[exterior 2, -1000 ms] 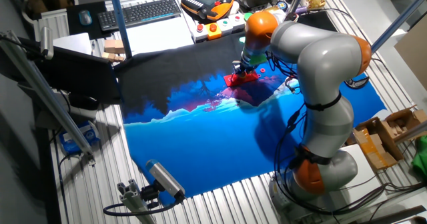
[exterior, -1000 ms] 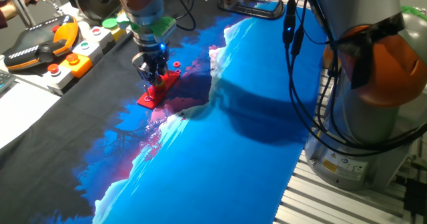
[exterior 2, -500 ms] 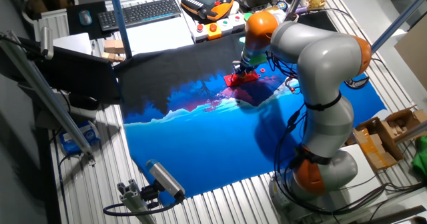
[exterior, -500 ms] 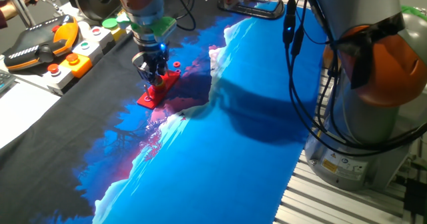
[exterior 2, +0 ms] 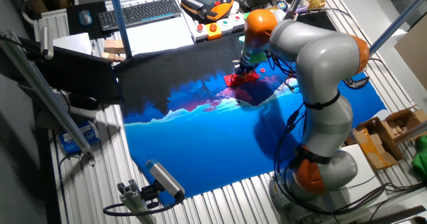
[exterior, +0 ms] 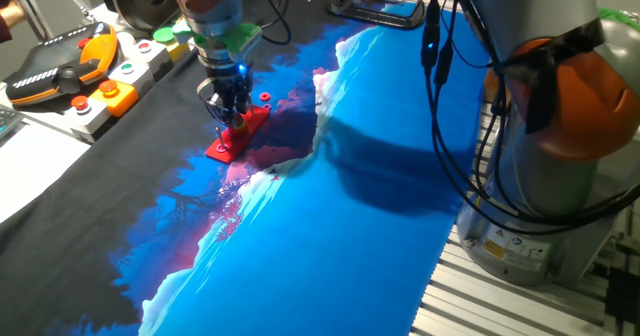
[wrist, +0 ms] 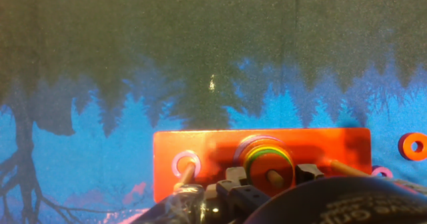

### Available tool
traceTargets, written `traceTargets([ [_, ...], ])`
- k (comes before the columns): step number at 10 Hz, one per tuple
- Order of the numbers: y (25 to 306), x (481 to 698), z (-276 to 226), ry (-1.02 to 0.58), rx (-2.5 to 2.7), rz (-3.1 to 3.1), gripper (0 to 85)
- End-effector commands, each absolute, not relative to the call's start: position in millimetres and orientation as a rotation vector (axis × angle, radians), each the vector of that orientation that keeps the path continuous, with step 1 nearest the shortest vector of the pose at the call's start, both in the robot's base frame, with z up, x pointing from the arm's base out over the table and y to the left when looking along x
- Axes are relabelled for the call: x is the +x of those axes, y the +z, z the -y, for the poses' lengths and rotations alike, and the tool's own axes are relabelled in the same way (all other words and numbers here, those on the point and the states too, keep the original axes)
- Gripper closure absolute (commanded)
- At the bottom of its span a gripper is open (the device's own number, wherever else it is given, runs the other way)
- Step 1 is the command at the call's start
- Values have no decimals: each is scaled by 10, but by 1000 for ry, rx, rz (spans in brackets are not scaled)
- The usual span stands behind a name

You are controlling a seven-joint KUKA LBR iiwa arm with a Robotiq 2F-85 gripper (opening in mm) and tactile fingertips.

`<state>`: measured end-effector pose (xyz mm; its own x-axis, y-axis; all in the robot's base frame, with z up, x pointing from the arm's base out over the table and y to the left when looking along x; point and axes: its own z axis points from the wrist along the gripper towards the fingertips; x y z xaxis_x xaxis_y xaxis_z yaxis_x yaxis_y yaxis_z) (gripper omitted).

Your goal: Take out one Hanoi block and throw it aside

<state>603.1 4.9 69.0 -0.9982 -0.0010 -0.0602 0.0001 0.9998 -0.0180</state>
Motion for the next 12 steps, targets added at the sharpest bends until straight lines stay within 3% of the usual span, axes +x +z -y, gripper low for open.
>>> traceTargets([
  [1,689,6031,-49,-24,-9,-3075,403],
  [12,666,6069,-53,-22,-25,-3051,380],
])
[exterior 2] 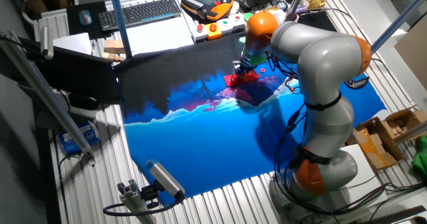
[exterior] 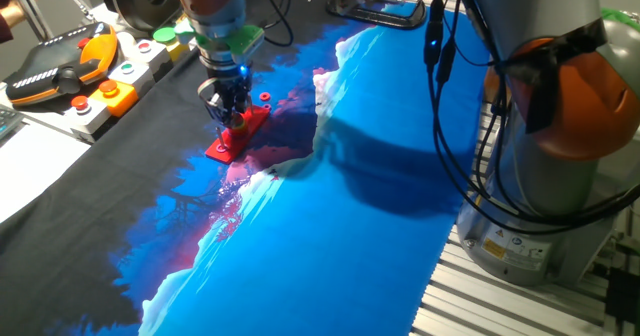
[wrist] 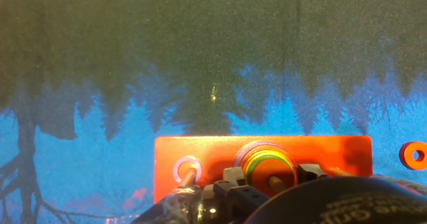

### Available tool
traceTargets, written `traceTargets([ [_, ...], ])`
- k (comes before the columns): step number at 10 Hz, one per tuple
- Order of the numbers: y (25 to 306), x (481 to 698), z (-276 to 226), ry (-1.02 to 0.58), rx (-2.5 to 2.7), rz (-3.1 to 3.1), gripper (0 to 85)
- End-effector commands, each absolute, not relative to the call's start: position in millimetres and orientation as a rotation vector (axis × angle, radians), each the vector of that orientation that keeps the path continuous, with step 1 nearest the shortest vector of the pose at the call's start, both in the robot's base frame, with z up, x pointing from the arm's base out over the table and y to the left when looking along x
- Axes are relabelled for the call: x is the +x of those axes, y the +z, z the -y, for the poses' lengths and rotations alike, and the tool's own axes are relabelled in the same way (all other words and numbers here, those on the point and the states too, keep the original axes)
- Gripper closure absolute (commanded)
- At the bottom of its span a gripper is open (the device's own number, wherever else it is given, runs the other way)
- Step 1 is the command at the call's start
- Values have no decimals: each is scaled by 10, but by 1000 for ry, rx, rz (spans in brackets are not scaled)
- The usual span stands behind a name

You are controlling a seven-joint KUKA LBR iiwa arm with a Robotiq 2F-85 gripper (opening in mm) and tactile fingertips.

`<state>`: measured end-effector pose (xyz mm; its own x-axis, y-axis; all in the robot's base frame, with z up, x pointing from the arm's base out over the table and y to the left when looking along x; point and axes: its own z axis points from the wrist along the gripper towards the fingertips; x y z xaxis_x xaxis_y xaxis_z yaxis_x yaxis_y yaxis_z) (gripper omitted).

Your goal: Take out one Hanoi block and throw it aside

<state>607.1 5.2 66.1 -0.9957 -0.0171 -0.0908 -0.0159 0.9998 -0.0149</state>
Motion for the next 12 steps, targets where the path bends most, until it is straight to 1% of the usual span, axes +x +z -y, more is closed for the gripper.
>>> traceTargets([
  [1,650,6073,-51,-22,-28,-3051,380],
  [10,676,6065,-47,-34,-30,-3054,397],
  [11,671,6065,-46,-34,-30,-3054,403],
  [12,673,6065,-46,-34,-30,-3054,433],
])
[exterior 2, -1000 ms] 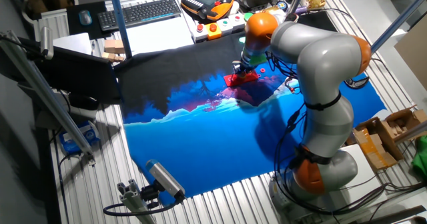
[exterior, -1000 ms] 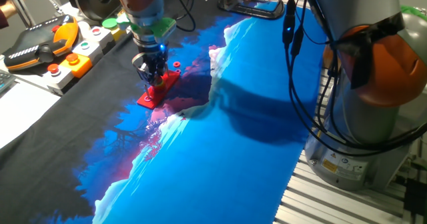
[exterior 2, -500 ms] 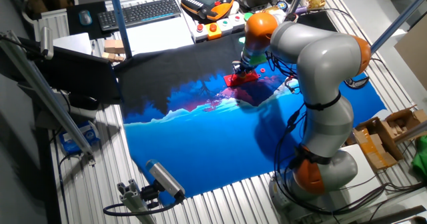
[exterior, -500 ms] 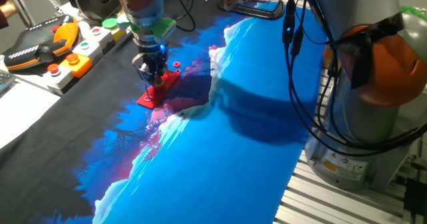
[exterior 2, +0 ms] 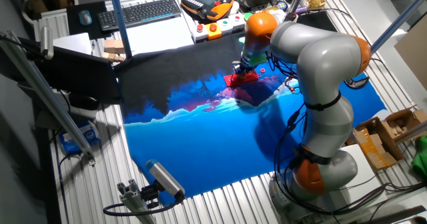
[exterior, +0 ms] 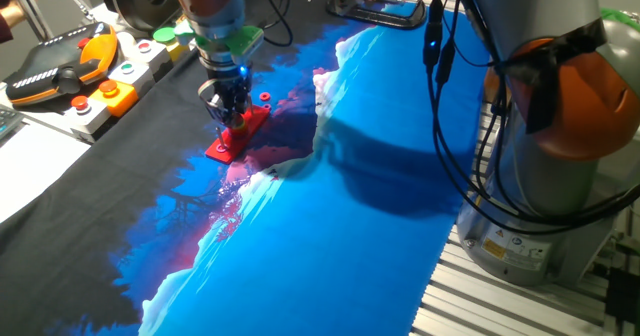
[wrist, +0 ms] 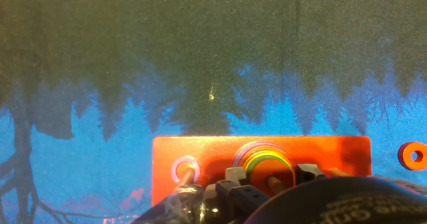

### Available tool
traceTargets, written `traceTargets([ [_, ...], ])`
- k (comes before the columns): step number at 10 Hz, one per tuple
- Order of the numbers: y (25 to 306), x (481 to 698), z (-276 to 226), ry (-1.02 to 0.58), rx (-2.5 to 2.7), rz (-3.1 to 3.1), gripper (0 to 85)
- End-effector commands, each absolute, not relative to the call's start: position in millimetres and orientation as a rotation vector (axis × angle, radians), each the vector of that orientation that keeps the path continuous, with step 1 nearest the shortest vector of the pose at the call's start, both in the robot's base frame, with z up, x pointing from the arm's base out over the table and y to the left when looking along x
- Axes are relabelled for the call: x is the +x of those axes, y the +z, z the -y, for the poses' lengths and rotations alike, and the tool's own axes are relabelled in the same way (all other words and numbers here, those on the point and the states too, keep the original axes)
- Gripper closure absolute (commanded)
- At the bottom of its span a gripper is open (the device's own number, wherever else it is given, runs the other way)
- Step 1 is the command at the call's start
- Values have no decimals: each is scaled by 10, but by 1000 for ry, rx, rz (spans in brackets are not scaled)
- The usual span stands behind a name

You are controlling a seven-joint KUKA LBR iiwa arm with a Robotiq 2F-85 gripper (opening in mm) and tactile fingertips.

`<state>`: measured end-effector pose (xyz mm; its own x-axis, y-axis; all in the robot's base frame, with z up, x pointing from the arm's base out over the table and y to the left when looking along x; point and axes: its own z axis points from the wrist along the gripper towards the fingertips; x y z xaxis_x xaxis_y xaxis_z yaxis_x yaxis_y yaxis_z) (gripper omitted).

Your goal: Take out one Hanoi block and throw it aside

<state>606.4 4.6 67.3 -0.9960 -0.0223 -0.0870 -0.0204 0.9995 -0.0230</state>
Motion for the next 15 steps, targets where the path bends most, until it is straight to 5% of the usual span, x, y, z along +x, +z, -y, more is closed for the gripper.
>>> traceTargets([
  [1,673,6065,-46,-34,-37,-3054,480],
  [4,675,6064,-46,-34,-42,-3052,553],
  [9,720,6055,-43,-30,-49,-3055,823],
  [15,767,6045,-33,-34,-37,-3055,843],
])
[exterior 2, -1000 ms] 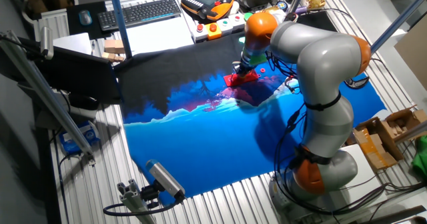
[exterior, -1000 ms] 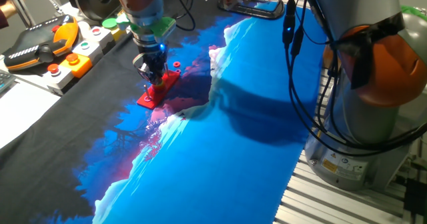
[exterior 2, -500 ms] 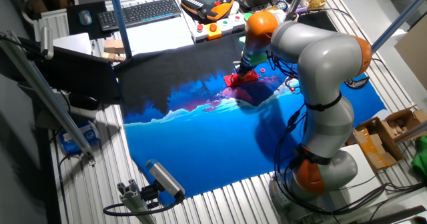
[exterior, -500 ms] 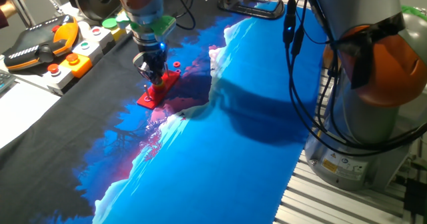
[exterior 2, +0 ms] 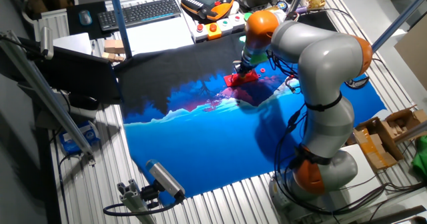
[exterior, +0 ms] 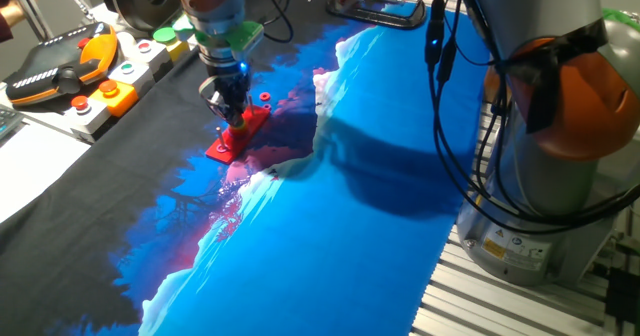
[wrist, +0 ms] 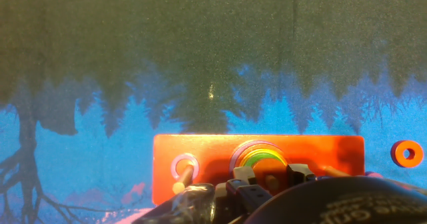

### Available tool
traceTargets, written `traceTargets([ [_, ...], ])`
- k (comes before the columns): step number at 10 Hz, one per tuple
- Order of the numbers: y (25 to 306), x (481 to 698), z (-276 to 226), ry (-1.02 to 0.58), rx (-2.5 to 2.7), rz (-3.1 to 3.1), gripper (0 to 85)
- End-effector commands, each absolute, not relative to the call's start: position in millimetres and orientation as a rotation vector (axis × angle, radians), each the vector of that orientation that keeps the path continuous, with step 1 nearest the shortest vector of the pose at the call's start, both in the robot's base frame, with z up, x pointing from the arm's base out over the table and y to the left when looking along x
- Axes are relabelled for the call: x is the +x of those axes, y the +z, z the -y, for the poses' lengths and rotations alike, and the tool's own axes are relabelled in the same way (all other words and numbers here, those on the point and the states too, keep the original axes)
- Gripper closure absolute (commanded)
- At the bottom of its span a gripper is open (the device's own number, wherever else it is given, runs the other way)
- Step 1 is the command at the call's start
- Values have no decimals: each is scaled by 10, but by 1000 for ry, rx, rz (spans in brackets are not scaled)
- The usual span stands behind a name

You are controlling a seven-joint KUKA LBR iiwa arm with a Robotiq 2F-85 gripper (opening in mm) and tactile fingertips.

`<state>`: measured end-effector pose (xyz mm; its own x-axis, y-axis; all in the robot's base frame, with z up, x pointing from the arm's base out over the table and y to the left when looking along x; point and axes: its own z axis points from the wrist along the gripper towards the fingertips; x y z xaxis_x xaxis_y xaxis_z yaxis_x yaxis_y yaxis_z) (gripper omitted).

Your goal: Take out one Hanoi block and throw it aside

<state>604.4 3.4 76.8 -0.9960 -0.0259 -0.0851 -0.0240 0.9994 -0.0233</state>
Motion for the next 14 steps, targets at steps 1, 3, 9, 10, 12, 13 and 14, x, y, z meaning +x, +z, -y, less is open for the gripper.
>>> traceTargets([
  [1,783,6042,-34,-34,-37,-3055,843],
  [3,817,6036,-41,-41,-33,-3054,843],
  [9,867,6023,-44,-82,-31,-3027,843],
  [10,874,6021,-42,-87,-29,-3025,843],
  [12,897,6023,-36,-91,-29,-3023,843],
  [13,904,6024,-36,-94,-29,-3023,843],
  [14,917,6023,-34,-96,-29,-3023,843],
])
